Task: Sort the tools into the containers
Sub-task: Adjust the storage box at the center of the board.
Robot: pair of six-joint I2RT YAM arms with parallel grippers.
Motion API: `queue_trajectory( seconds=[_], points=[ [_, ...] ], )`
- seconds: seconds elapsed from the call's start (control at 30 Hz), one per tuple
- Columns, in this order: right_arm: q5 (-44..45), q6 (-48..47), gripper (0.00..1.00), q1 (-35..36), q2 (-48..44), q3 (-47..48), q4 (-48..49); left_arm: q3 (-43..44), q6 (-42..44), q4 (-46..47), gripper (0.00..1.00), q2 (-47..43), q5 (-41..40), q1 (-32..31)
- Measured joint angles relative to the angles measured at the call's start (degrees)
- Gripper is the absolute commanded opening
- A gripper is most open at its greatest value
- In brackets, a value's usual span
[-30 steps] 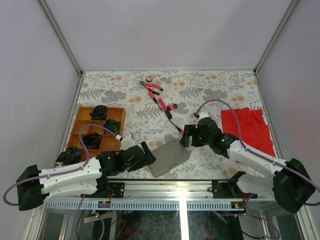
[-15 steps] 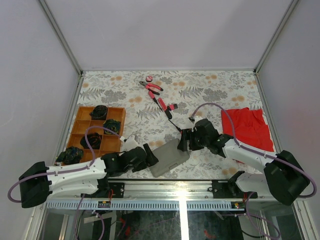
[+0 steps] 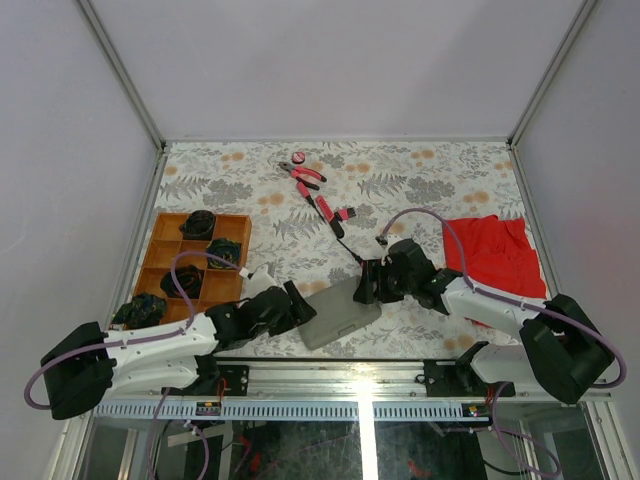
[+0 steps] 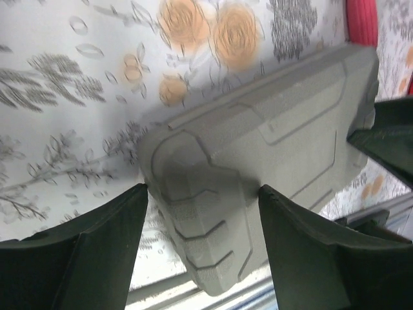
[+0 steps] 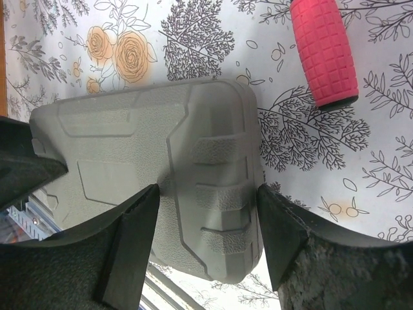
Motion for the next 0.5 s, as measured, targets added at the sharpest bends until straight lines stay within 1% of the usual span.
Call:
queue_trajectory(
  seconds=[0.3,0.5],
  points=[
    [-0.63,4.17,0.64,-0.02,2.36,-0.37,4.13,0.33,7.89,3.21,0.66,1.62,5.03,12.96],
    [-0.57,6.78,0.64,-0.15,4.15,-0.37,7.06,2.78,13.6,5.2,0.67,6.1,7.91,17.77]
  ],
)
